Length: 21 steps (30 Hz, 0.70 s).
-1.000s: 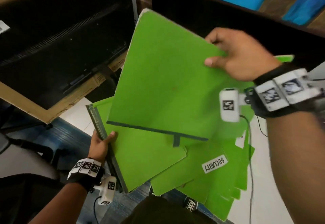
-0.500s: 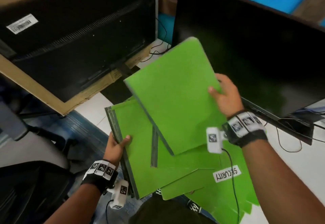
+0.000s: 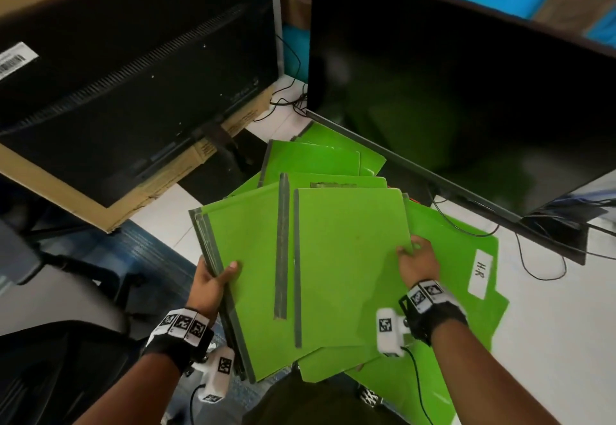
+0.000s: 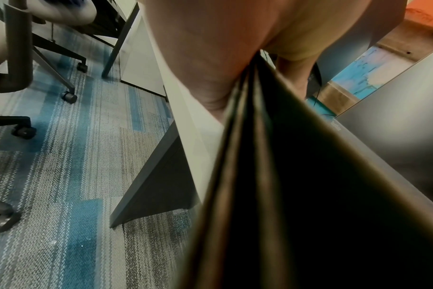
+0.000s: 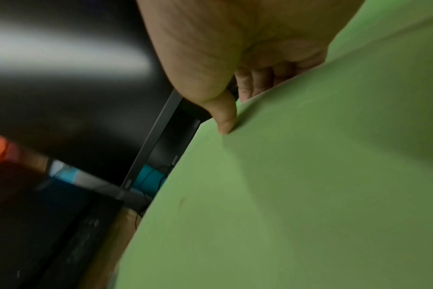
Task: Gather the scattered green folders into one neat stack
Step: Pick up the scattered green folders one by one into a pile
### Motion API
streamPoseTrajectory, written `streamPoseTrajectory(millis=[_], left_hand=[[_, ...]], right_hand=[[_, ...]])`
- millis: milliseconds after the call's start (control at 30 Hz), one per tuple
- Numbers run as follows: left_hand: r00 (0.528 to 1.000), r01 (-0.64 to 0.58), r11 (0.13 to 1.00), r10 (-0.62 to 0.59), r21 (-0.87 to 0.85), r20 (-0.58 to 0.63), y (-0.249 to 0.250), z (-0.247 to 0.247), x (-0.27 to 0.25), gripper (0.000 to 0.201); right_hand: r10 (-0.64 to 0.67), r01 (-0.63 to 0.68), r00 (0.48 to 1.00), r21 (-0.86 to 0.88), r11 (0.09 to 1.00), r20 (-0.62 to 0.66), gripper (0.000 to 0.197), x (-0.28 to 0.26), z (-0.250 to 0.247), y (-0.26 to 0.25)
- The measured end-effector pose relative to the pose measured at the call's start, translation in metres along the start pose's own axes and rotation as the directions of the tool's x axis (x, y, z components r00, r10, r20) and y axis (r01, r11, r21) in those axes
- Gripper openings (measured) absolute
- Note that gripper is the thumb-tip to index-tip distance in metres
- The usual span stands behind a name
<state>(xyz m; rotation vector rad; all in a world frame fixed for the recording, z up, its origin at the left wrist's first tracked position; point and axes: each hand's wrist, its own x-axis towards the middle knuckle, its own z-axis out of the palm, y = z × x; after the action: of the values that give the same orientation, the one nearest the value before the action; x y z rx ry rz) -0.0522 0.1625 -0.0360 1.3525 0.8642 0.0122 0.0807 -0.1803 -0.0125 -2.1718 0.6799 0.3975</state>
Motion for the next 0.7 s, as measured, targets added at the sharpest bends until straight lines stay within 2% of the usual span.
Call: streamPoseTrajectory(millis=[133, 200, 300, 400, 500, 600, 700], left_hand=[[1.0, 0.004, 1.0, -0.004, -0.005, -0.005, 0.002, 0.001, 0.0, 0.033], [1.0, -0.006, 1.0, 0.005, -0.023, -0.012, 0.003, 0.001, 0.0, 0.027], [0.999, -0.028, 0.999, 0.027, -0.046, -0.021, 0.006, 0.005, -0.002, 0.022], [0.999, -0.036, 0.999, 0.035, -0.037, -0.033, 0.006, 0.004, -0.001, 0.023], [0.996, -0.072, 0.994, 0.075, 0.079, -0.047, 0.004, 0.003, 0.0, 0.026], [0.99, -0.125, 0.976, 0.135, 0.18, -0.043, 0.0, 0.004, 0.0, 0.024], [0.991, -0.118, 0.982, 0.125, 0.146, -0.042, 0.0, 0.004, -0.002, 0.031]], right_hand=[[0.039, -0.048, 0.995, 0.092, 0.995, 0.096, 0.043, 0.005, 0.008, -0.024], [-0.015, 0.001, 0.992, 0.115, 0.993, 0.126, 0.038, 0.001, 0.006, -0.037], [-0.132, 0.109, 0.976, 0.135, 0.985, 0.175, 0.045, -0.004, 0.001, -0.042], [-0.185, 0.182, 0.957, 0.033, 0.983, 0.225, 0.05, -0.009, 0.013, -0.035], [-0.195, 0.196, 0.953, 0.019, 0.981, 0.231, 0.063, -0.02, 0.032, -0.033], [-0.214, 0.202, 0.952, 0.077, 0.976, 0.221, 0.063, -0.037, 0.054, -0.038], [-0.218, 0.21, 0.956, 0.062, 0.976, 0.198, 0.062, -0.049, 0.075, -0.045]])
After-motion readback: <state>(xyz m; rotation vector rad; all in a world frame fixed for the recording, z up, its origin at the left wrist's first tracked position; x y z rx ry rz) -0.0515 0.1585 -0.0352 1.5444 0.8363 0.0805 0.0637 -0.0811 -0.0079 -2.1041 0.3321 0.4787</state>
